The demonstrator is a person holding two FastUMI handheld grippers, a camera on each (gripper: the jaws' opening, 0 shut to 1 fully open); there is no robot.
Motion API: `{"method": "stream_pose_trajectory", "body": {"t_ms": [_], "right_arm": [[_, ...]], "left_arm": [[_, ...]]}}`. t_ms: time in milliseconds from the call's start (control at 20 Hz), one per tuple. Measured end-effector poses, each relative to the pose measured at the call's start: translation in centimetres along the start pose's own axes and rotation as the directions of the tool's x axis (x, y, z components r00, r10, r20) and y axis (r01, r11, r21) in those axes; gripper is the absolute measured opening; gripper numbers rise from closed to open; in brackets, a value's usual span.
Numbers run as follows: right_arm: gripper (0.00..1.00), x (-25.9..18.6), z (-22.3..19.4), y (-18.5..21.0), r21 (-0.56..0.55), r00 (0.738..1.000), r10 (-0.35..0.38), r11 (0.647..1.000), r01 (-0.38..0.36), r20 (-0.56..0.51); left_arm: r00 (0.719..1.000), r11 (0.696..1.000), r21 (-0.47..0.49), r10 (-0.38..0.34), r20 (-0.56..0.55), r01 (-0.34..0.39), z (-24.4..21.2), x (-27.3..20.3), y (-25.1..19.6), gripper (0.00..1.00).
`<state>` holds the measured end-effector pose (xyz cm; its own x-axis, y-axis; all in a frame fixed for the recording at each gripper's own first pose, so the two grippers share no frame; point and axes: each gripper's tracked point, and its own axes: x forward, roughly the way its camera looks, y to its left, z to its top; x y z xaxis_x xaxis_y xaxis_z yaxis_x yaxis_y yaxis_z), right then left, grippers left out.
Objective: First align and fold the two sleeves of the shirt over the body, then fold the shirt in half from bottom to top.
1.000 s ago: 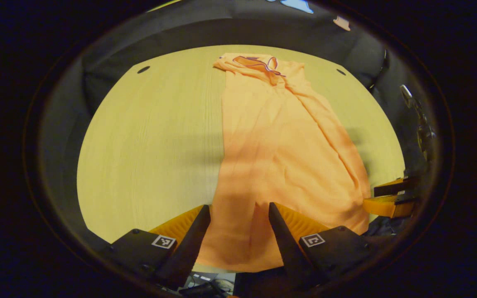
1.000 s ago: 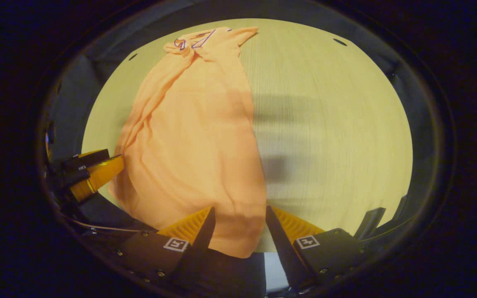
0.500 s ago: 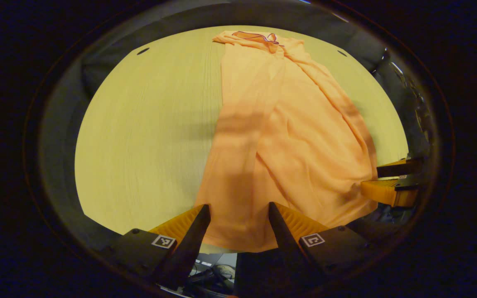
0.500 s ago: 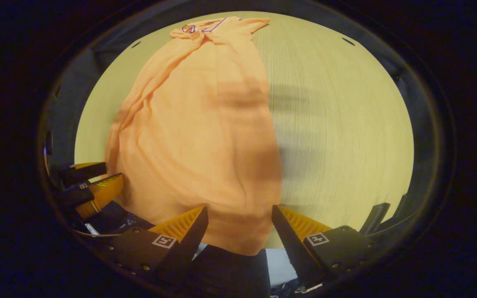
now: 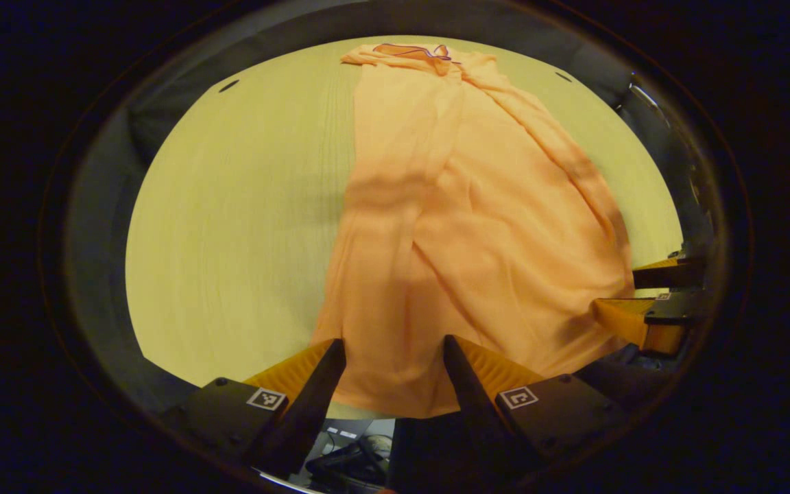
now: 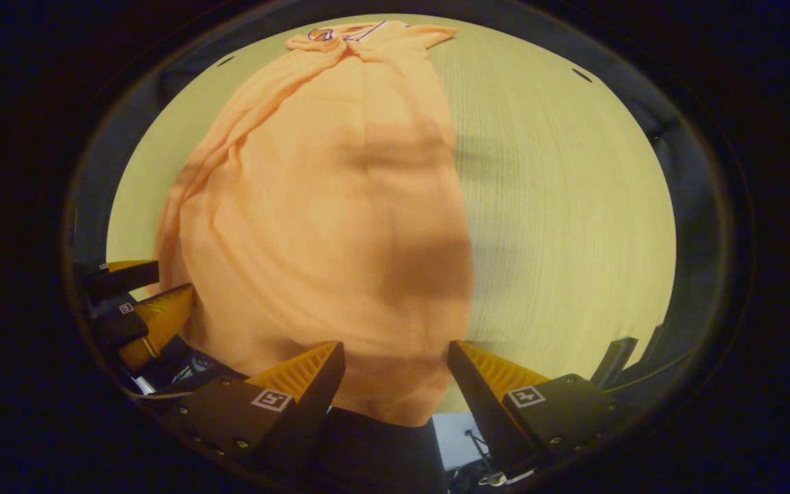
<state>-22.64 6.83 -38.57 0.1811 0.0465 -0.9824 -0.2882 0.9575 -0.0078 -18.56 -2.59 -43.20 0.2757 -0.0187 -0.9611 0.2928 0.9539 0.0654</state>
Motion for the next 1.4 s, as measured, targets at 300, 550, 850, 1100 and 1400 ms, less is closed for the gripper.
{"method": "stream_pose_trajectory", "body": {"t_ms": [300, 550, 850, 1100, 1400], "right_arm": [[0.98, 0.0, 0.0, 0.0, 0.028, 1.0, -0.005, 1.0, 0.006, -0.024], [0.98, 0.0, 0.0, 0.1, 0.037, 1.0, -0.008, 0.999, 0.009, -0.02], [0.62, 0.1, 0.4, 0.5, 0.076, 1.0, 0.007, 0.997, -0.006, -0.021], [0.13, 0.2, 0.7, 1.0, 0.085, 0.999, 0.03, 0.996, -0.028, -0.021], [0.03, 0.0, 0.7, 1.0, 0.099, 0.999, 0.034, 0.995, -0.033, -0.01]], "left_arm": [[1.0, 1.0, -0.014, 0.002, -0.024, -0.002, 0.0, 0.0, 0.1, 0.97], [0.999, 0.999, -0.039, 0.005, -0.045, -0.007, 0.2, 0.0, 0.0, 0.93], [1.0, 1.0, -0.023, 0.003, -0.015, -0.004, 1.4, 0.1, -0.9, 0.52], [1.0, 0.999, -0.05, 0.003, -0.012, -0.004, 1.8, 0.0, -0.9, 0.17], [1.0, 0.996, -0.09, -0.013, 0.001, 0.013, 2.0, 0.0, -0.8, 0.06]]}}
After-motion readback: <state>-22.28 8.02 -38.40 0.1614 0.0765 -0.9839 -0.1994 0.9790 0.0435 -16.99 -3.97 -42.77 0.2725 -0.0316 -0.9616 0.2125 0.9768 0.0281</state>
